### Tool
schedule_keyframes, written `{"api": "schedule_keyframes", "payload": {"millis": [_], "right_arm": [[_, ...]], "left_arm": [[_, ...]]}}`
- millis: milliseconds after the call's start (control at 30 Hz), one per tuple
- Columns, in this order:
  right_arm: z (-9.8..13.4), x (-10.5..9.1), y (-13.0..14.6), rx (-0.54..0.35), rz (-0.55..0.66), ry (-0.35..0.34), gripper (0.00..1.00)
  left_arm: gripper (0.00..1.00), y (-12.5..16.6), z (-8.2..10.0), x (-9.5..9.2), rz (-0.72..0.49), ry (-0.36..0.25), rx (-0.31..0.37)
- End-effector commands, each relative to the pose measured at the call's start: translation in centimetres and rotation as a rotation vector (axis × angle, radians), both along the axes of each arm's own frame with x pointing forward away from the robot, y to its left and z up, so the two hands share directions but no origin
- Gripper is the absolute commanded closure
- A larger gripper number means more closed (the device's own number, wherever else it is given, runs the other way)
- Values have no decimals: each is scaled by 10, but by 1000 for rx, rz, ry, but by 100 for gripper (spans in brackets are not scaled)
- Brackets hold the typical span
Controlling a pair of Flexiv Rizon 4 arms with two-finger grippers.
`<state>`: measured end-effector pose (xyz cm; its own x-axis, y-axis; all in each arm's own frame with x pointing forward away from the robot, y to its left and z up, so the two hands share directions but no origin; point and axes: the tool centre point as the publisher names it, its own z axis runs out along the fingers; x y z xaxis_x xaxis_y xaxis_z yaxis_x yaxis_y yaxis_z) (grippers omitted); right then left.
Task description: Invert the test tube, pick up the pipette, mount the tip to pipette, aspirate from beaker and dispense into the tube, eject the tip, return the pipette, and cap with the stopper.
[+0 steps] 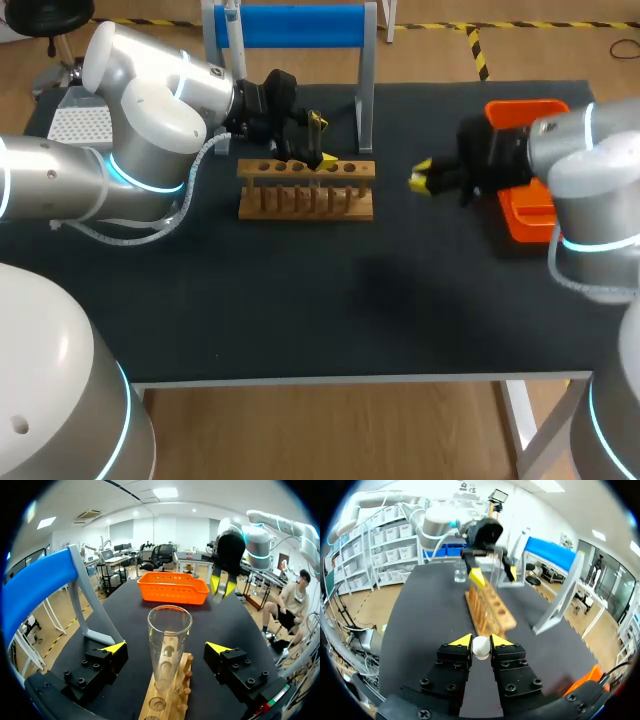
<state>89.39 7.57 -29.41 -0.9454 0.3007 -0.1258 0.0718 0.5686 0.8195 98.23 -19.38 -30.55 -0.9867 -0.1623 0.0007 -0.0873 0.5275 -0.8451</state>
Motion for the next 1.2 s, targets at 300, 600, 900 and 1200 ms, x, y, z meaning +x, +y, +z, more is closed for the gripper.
{"api": "schedule_keyframes", "payload": {"millis": [300, 600, 900, 1200], "right_arm": [[58, 8, 16, -42, 159, 42, 100], [58, 8, 16, -42, 159, 42, 100], [58, 8, 16, -42, 159, 42, 100], [59, 10, 18, -43, 161, 42, 100]], "left_arm": [[0, 0, 0, 1, -1, 1, 2], [0, 0, 0, 1, -1, 1, 2], [0, 0, 0, 1, -1, 1, 2], [0, 0, 0, 1, -1, 1, 2]]}}
